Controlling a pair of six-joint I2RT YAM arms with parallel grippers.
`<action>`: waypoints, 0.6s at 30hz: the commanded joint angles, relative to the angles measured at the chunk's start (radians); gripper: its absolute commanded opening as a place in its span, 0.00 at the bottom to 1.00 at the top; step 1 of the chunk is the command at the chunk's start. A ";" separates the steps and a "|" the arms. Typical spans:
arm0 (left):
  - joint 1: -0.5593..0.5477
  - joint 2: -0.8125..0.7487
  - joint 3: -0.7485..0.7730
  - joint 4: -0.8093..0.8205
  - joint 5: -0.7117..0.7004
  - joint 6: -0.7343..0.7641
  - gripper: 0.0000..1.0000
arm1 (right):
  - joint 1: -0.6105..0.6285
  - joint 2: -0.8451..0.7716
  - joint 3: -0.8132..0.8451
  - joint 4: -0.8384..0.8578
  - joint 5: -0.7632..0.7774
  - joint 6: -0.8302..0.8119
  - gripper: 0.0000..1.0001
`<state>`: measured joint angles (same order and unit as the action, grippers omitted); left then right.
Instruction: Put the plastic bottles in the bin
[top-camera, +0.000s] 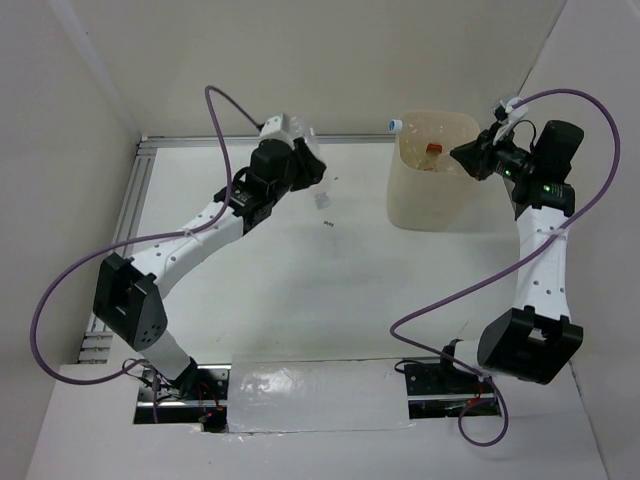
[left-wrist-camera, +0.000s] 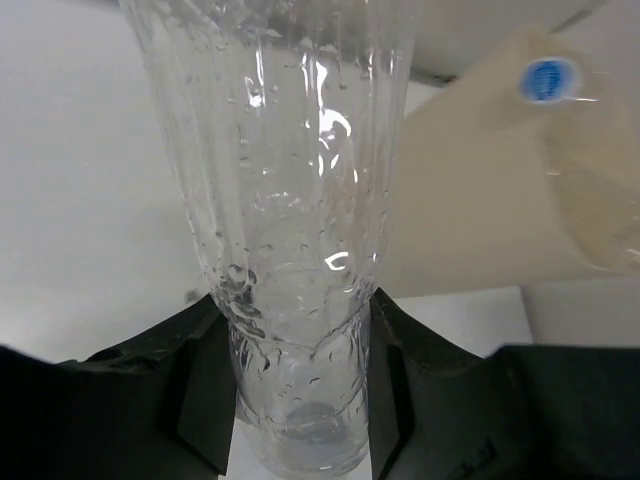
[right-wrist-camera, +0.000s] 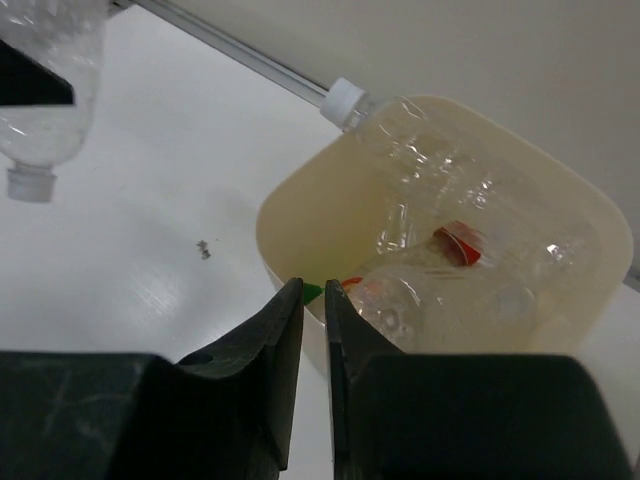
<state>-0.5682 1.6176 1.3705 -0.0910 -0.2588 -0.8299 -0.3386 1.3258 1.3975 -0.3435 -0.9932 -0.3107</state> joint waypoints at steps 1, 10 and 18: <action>-0.045 -0.007 0.134 0.247 0.110 0.276 0.05 | -0.014 -0.040 0.020 -0.046 0.106 -0.031 0.23; -0.081 0.186 0.373 0.570 0.401 0.365 0.11 | -0.050 -0.138 -0.055 -0.204 0.099 -0.094 0.00; -0.113 0.291 0.484 0.684 0.441 0.335 0.16 | -0.050 -0.224 -0.144 -0.242 0.126 -0.126 0.00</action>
<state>-0.6651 1.9076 1.7878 0.4236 0.1383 -0.5022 -0.3843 1.1351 1.2762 -0.5545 -0.8913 -0.4175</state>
